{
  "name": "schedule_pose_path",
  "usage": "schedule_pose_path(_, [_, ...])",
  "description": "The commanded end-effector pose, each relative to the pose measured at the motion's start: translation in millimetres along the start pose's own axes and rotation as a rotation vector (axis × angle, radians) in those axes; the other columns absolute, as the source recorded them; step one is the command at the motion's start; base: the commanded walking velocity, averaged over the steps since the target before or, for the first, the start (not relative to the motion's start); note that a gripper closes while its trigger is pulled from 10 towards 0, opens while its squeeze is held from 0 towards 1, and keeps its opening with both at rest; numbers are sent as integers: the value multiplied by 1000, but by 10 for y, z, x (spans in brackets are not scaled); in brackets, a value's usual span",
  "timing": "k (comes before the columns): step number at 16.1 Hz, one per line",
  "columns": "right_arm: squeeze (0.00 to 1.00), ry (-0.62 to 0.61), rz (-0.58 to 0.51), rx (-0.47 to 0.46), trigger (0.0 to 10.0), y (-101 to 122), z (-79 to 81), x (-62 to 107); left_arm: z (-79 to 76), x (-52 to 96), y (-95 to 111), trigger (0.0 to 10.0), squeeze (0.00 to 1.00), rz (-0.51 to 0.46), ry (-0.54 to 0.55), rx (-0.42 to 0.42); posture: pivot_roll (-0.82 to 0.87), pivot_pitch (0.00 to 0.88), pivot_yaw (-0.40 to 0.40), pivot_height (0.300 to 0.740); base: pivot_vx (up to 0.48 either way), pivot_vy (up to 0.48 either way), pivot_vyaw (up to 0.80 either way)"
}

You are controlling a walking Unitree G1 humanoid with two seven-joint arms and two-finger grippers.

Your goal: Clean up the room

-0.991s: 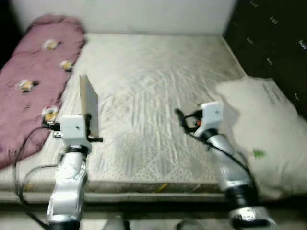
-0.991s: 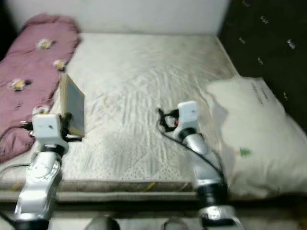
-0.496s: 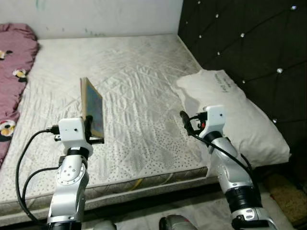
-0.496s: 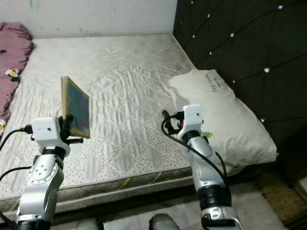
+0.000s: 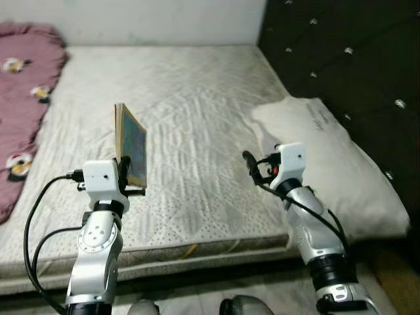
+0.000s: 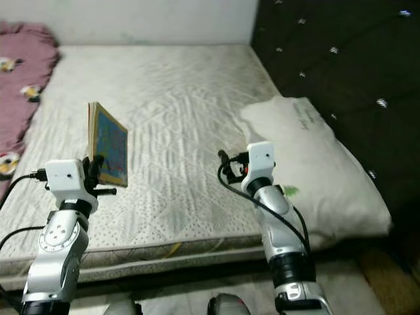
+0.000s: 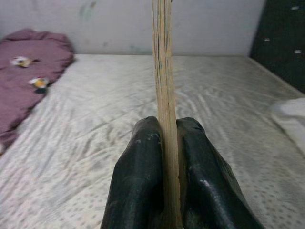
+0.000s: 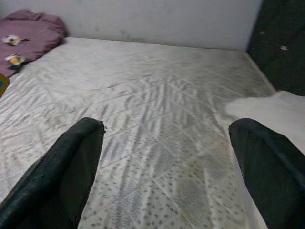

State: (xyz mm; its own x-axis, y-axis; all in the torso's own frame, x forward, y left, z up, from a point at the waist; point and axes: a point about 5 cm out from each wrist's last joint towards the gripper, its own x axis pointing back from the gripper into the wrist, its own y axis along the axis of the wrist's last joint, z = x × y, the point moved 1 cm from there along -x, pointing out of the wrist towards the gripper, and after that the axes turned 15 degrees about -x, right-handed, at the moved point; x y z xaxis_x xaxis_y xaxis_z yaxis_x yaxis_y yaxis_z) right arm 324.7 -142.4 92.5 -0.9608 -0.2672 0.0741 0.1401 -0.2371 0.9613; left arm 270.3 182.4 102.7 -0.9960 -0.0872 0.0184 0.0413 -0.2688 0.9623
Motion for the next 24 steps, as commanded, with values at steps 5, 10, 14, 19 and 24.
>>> schedule_pose_path(5, [0,1,-9,11,10000,44,-11,-13,20,-23,116,10000,0,-55,10,-4,-39,37,-19,740,0,-301,0])
schedule_pose_path(10, [0,0,-6,10,10000,36,-18,-11,7,-24,122,10000,0,-58,6,-5,-38,33,-20,740,0,-211,0])
schedule_pose_path(14, [0,3,-2,12,10000,29,-18,-12,11,-25,125,10000,0,-61,14,-12,-37,30,-24,740,0,0,0])
schedule_pose_path(19, [0,5,1,15,10000,22,-18,-9,13,-36,142,10000,0,-71,27,-31,-38,26,-23,740,0,0,0])
schedule_pose_path(24, [0,4,3,17,10000,19,-21,-9,9,-40,156,10000,0,-82,27,-26,-39,25,-24,740,0,-384,0])
